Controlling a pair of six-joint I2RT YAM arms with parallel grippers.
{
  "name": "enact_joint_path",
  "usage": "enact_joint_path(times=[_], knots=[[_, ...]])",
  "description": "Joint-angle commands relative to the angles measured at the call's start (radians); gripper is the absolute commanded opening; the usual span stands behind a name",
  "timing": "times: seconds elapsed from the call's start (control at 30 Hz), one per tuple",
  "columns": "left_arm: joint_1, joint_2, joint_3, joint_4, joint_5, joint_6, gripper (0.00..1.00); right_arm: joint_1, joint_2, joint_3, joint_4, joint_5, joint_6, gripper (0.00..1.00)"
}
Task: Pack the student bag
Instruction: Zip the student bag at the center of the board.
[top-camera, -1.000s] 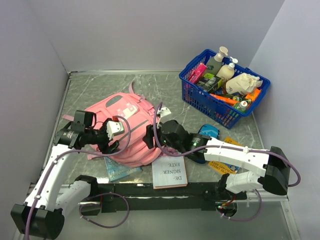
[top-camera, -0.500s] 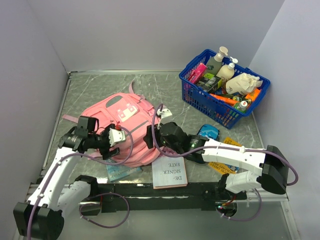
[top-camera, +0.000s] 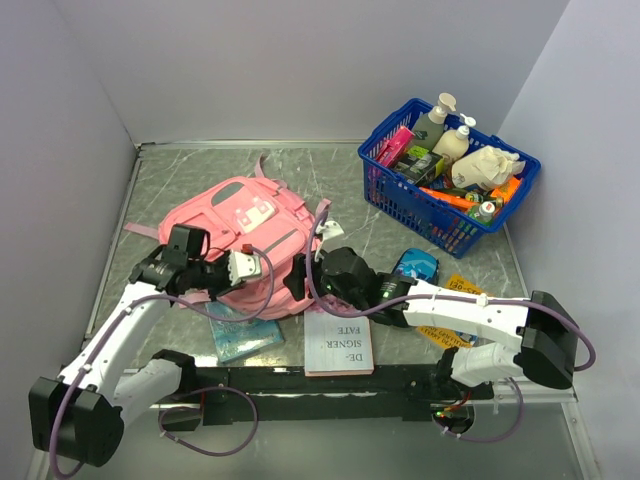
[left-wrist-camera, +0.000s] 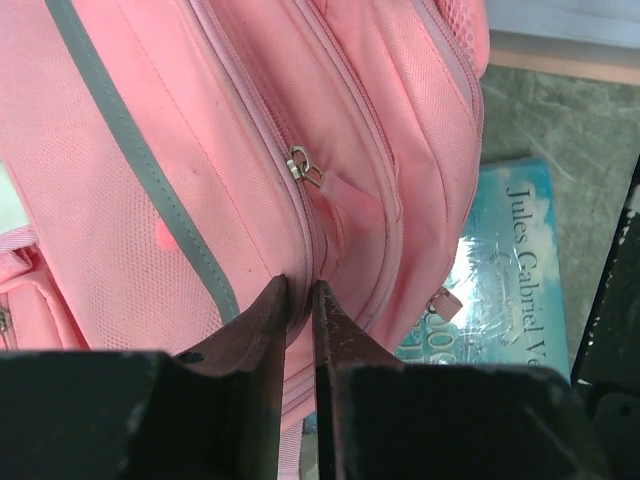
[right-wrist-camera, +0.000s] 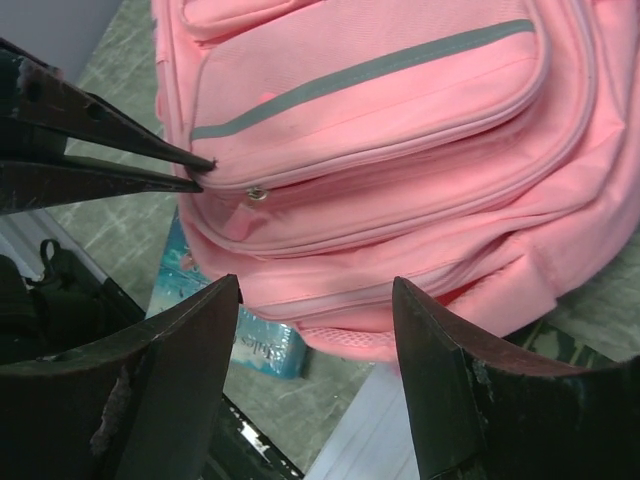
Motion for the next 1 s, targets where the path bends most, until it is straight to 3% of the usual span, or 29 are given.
enact_joint_path(times=[0.0, 0.07, 0.2, 0.3, 0.43, 0.73, 0.97], knots=[[-0.027, 0.006, 0.081, 0.066, 0.042, -0.119, 0.12, 0.003, 0.013, 0.035, 0.075, -0.049, -0.002, 0.72], [-0.033, 0.012, 0.126, 0.079, 0.052, -0.168, 0.04, 0.003, 0.03, 0.046, 0.083, -0.075, -0.004, 0.68], [-0.035, 0.023, 0.202, 0.079, 0.083, -0.288, 0.01, 0.003, 0.066, 0.07, 0.088, -0.094, -0.007, 0.62], [-0.041, 0.015, 0.224, 0.102, 0.105, -0.365, 0.02, 0.004, 0.072, 0.07, 0.117, -0.103, -0.023, 0.64], [-0.099, 0.006, 0.209, 0.12, 0.068, -0.371, 0.02, 0.007, 0.076, 0.084, 0.129, -0.118, -0.02, 0.66], [-0.108, 0.007, 0.202, 0.129, 0.059, -0.396, 0.02, 0.027, 0.128, 0.136, 0.121, -0.063, -0.063, 0.65], [-0.108, 0.003, 0.205, 0.125, 0.062, -0.394, 0.02, 0.027, 0.158, 0.129, 0.121, -0.035, -0.071, 0.59]])
